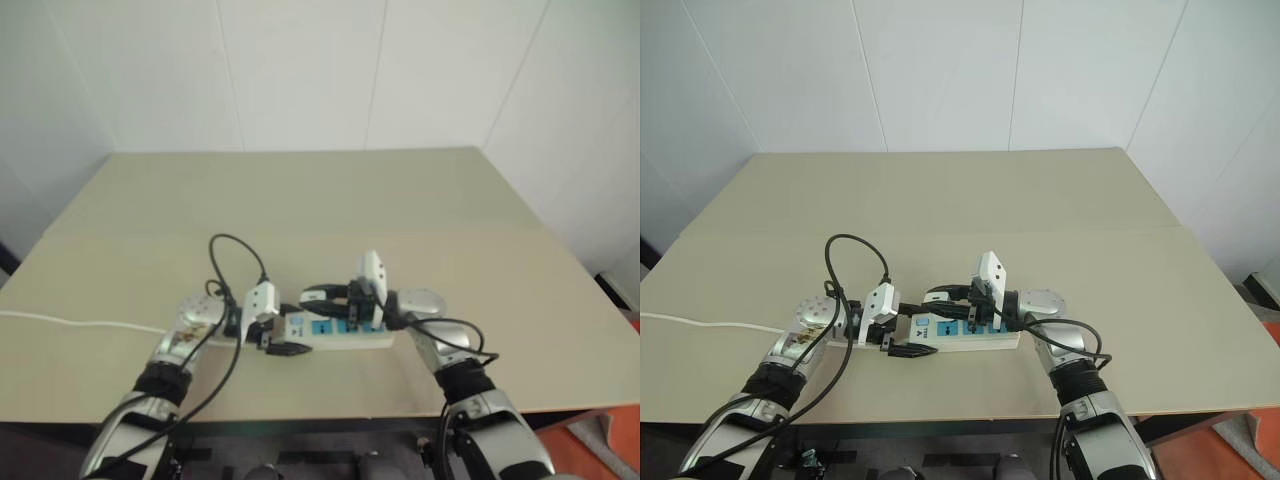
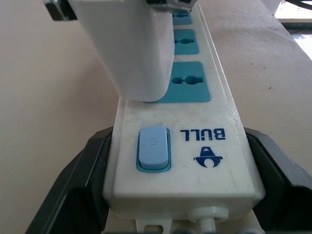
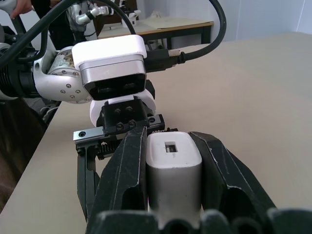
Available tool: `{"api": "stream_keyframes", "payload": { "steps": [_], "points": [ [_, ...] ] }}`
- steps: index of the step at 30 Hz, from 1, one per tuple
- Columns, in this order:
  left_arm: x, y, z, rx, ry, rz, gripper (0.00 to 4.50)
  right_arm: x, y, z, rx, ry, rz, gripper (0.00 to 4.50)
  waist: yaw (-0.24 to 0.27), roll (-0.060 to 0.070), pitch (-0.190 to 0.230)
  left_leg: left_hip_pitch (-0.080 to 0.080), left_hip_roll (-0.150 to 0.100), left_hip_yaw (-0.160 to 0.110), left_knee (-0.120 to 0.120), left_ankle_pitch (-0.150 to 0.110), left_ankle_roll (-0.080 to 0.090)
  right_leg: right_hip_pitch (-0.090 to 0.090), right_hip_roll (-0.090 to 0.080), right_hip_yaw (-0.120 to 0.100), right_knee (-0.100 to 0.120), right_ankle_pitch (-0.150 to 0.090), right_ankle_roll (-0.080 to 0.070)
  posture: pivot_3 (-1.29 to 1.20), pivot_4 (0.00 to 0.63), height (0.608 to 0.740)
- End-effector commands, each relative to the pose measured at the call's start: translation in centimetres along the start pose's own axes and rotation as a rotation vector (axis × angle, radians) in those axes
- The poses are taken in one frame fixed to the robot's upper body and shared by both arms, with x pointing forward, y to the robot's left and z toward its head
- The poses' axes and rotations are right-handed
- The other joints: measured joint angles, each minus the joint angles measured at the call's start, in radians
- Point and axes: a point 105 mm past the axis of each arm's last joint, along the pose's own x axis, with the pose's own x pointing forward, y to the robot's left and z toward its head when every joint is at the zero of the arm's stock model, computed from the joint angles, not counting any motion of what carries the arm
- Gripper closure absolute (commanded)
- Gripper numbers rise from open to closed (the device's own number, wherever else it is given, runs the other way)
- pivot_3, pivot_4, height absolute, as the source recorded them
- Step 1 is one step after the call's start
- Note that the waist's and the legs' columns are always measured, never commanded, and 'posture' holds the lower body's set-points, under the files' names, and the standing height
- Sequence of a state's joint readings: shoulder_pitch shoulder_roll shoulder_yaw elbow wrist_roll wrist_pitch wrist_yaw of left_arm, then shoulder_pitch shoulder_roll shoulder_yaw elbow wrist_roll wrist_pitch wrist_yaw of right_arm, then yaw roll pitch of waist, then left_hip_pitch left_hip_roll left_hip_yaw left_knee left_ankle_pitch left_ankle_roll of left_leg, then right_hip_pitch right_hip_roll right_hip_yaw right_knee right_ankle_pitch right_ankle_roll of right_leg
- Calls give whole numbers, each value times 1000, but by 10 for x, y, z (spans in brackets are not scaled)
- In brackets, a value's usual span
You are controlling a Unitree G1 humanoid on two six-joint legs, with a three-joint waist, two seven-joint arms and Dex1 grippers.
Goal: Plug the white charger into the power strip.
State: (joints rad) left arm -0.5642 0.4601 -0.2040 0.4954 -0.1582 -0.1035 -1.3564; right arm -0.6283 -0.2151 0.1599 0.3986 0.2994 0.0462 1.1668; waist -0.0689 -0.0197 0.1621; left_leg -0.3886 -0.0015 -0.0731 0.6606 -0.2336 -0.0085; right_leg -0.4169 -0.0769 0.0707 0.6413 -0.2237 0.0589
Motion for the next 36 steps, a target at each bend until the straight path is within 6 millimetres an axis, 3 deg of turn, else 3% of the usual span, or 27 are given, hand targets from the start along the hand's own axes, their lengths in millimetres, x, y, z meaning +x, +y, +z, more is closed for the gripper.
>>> {"api": "stream_keyframes", "payload": {
  "steps": [1, 19, 27, 36],
  "points": [
    [5, -14, -6, 4, 31, -69, 1192, -7, -3, -4, -20, 13, -40, 3338, 0, 0, -1, 0, 0, 0, 0, 0, 0, 0, 0, 0, 0, 0, 0, 0, 150, 740],
    [1, -14, -7, 6, 44, -60, 1192, -42, -6, -32, 10, 125, -66, 3338, 8, 0, -1, 0, 0, 0, -1, 0, 0, 1, 0, 0, -1, 0, 0, 0, 150, 740],
    [0, -15, -9, 1, 46, -57, 1192, -57, -8, -42, 20, 187, -72, 3338, 12, 0, -1, 10, 0, -1, -2, -1, 1, 13, 0, -2, -11, -1, 0, 0, 150, 740],
    [1, -16, -6, 6, 38, -56, 1192, -68, -13, -46, 21, 238, -72, 3338, 23, 0, -1, 10, 0, -1, -2, -1, 1, 14, 0, -2, -12, -1, -1, 0, 150, 740]
  ]
}}
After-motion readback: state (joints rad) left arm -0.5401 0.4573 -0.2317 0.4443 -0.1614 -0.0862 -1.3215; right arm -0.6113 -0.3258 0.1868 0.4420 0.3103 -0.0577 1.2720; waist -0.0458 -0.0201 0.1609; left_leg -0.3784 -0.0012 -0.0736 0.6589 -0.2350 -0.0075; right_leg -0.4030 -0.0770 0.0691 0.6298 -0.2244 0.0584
